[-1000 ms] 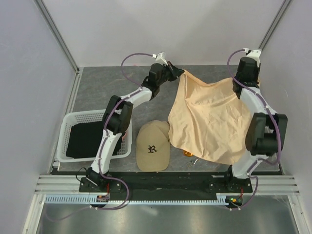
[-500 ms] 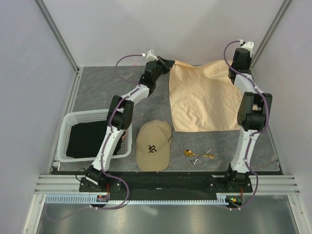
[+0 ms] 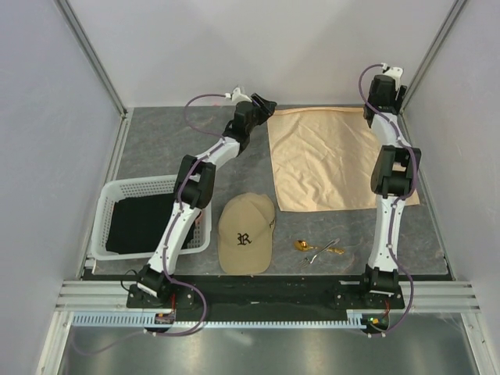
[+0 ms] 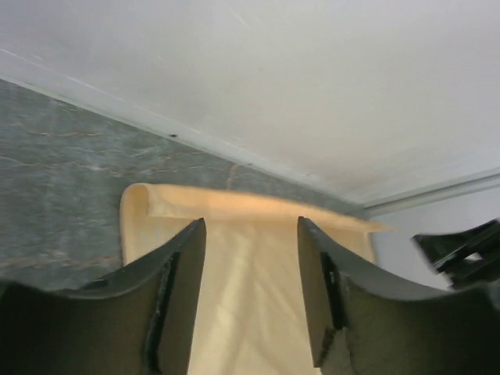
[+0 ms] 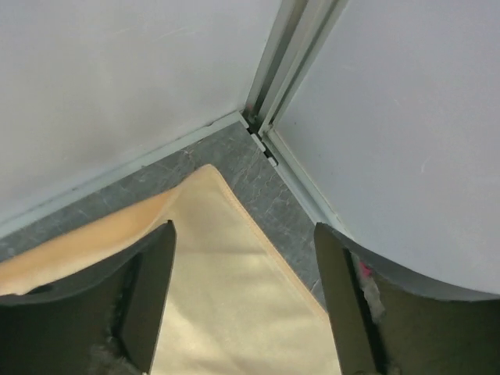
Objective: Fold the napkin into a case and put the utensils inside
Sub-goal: Flatten out the crumpled napkin at the center of the board.
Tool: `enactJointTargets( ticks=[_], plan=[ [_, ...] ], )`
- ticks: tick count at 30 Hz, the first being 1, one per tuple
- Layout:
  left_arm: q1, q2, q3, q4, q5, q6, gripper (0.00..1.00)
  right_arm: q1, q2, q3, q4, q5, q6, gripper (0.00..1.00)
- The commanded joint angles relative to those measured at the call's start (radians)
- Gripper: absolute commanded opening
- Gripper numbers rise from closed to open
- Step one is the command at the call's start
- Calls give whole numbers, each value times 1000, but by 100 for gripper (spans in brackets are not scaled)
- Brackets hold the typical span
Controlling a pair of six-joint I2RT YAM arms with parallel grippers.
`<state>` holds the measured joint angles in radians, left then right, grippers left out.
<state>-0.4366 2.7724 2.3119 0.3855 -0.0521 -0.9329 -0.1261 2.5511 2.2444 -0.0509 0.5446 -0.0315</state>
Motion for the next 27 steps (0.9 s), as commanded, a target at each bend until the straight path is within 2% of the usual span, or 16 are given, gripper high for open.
enactJointTargets(
  ticks=[1,2,5,9,10,11,13,17,19,20,22,23,24,27],
  plan=[
    [16,-173,0,-140,-48,126,81,-7,-40,129,-112,2,65,86],
    [18,-235,-26,-181,-51,141,88,-7,-61,112,-121,-29,80,88],
    [19,-333,-146,-237,-39,157,88,-6,-143,63,-208,-93,158,94],
    [-2,-482,-339,-296,75,120,74,-15,-286,-87,-368,-184,307,98],
    [-14,-500,-367,-306,142,96,65,-18,-314,-129,-383,-210,352,98],
    [-25,-516,-420,-304,177,74,62,-21,-340,-172,-395,-242,402,98],
    [-66,-556,-462,-330,262,109,57,-29,-402,-285,-420,-313,447,98],
    [-138,-594,-557,-404,383,140,52,-32,-451,-368,-568,-412,501,98],
    [-184,-599,-562,-468,425,204,51,-35,-468,-413,-616,-480,542,93],
    [-198,-596,-551,-496,438,226,51,-33,-489,-430,-645,-504,539,85],
    [-229,-591,-531,-574,492,284,48,-33,-520,-511,-661,-569,541,82],
    [-237,-593,-508,-603,500,310,47,-36,-549,-538,-688,-587,536,72],
    [-246,-597,-503,-626,508,339,47,-35,-566,-592,-701,-610,529,68],
    [-271,-623,-499,-769,498,431,49,-35,-649,-728,-734,-651,512,63]
  ],
)
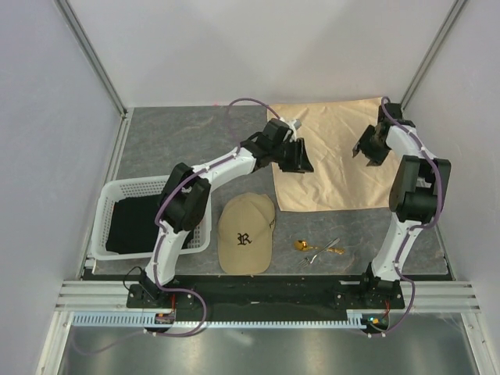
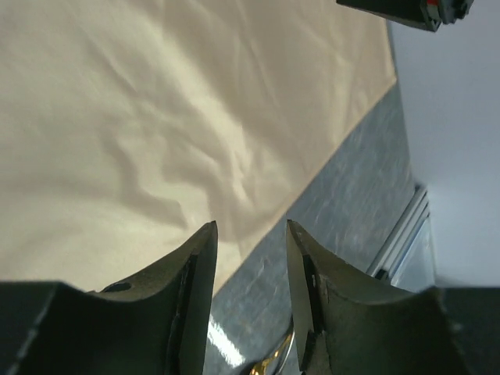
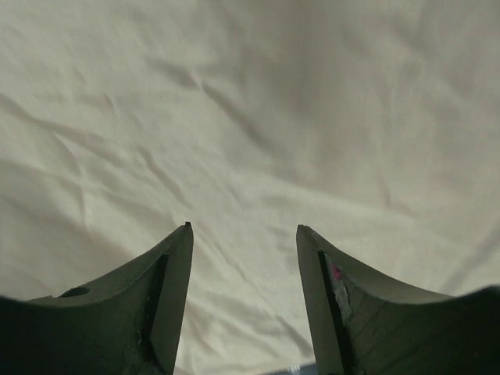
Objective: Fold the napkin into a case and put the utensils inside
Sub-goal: Flatten out the crumpled napkin at the center of the board.
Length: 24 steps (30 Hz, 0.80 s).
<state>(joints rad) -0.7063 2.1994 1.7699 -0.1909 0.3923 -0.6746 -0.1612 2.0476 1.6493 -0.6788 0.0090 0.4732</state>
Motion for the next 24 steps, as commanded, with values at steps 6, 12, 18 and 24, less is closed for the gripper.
enactJointTargets(
  ticks=[6,12,18,24],
  plan=[
    [-44,-180,-99,-309,-47,291,50,34,-300,-353,-140,-275,-25,54],
    [-82,-263,-139,-328,-55,420,50,126,-424,-526,-64,-295,83,53],
    [-182,-247,-167,-337,-205,536,43,17,-448,-482,-134,-236,147,53],
    [-271,-222,-201,-346,-378,722,45,-110,-437,-381,-219,-170,88,56]
  ],
)
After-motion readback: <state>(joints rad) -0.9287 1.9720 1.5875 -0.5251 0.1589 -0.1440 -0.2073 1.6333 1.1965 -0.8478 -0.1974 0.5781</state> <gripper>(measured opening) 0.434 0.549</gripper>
